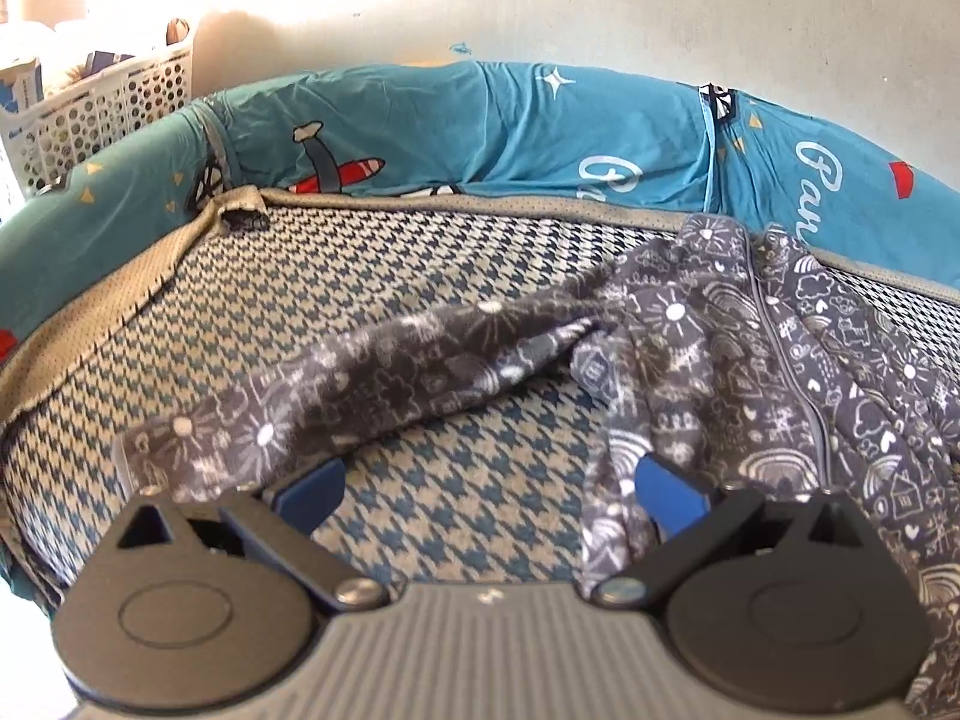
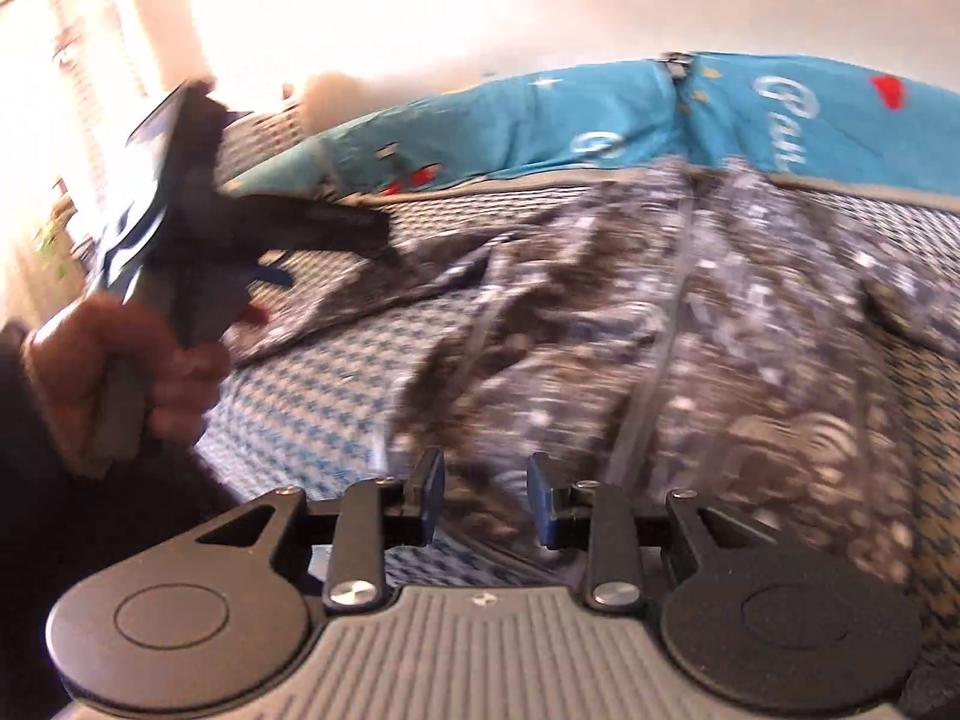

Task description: Fold clothes

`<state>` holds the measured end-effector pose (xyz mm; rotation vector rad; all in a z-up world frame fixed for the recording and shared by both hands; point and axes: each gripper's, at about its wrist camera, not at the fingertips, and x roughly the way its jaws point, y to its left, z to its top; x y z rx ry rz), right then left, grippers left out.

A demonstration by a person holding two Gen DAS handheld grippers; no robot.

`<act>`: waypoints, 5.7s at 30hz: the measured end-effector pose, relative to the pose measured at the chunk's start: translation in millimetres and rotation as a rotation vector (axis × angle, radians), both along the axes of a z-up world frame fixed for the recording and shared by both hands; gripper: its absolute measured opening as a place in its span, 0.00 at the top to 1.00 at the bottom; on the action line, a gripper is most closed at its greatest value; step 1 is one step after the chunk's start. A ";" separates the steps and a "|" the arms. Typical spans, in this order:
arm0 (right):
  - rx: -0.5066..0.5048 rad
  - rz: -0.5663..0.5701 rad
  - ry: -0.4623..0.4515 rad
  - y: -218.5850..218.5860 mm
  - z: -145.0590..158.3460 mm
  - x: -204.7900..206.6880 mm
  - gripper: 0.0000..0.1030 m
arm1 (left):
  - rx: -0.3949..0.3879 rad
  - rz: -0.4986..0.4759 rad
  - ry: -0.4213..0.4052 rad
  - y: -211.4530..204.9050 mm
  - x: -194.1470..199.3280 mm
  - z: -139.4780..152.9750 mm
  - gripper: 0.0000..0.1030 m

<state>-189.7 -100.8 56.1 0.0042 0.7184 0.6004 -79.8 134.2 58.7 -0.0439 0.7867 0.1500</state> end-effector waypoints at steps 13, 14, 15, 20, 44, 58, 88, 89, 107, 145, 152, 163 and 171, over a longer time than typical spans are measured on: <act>-0.234 0.179 -0.115 106.5 -41.9 20.8 0.62 | -0.026 0.150 0.002 82.6 9.3 0.7 0.00; -0.254 0.174 -0.123 110.0 -46.4 23.1 0.62 | -0.029 0.158 0.003 87.1 8.0 0.0 0.00; -0.274 0.168 -0.132 113.2 -50.7 25.3 0.62 | -0.031 0.167 0.004 91.4 6.6 -0.7 0.00; -0.365 0.159 -0.158 127.1 -72.5 36.4 0.62 | -0.065 0.177 -0.008 99.2 0.3 0.4 0.00; -0.326 0.311 -0.193 147.3 -70.2 24.2 0.65 | -0.046 0.284 -0.006 128.4 4.8 -2.6 0.00; -0.182 0.321 -0.215 146.4 -29.1 35.2 0.62 | -0.118 0.546 0.045 196.8 -1.7 -20.0 0.00; -0.265 0.637 -0.296 326.3 -61.7 109.3 0.58 | -0.210 0.802 -0.008 279.8 -38.3 -20.6 0.00; -0.271 0.648 -0.305 330.9 -64.8 108.3 0.58 | -0.195 0.810 -0.014 280.1 -39.1 -18.7 0.00; -0.043 0.583 -0.118 383.3 -73.2 141.6 0.93 | -0.197 0.917 -0.079 292.3 -56.6 -7.8 0.00; -0.242 0.042 -0.125 152.7 -67.1 324.6 0.61 | -0.194 0.548 0.010 182.5 69.3 -15.8 0.00; -0.268 0.106 -0.095 159.1 -74.6 346.8 0.54 | -0.193 0.523 0.019 177.4 79.0 -17.0 0.00; -0.401 0.333 -0.070 185.6 -91.7 366.0 0.52 | -0.214 0.558 0.045 189.1 76.9 -23.1 0.00; -0.391 0.364 -0.043 183.4 -101.7 370.5 0.60 | -0.222 0.535 0.048 181.3 82.4 -22.7 0.00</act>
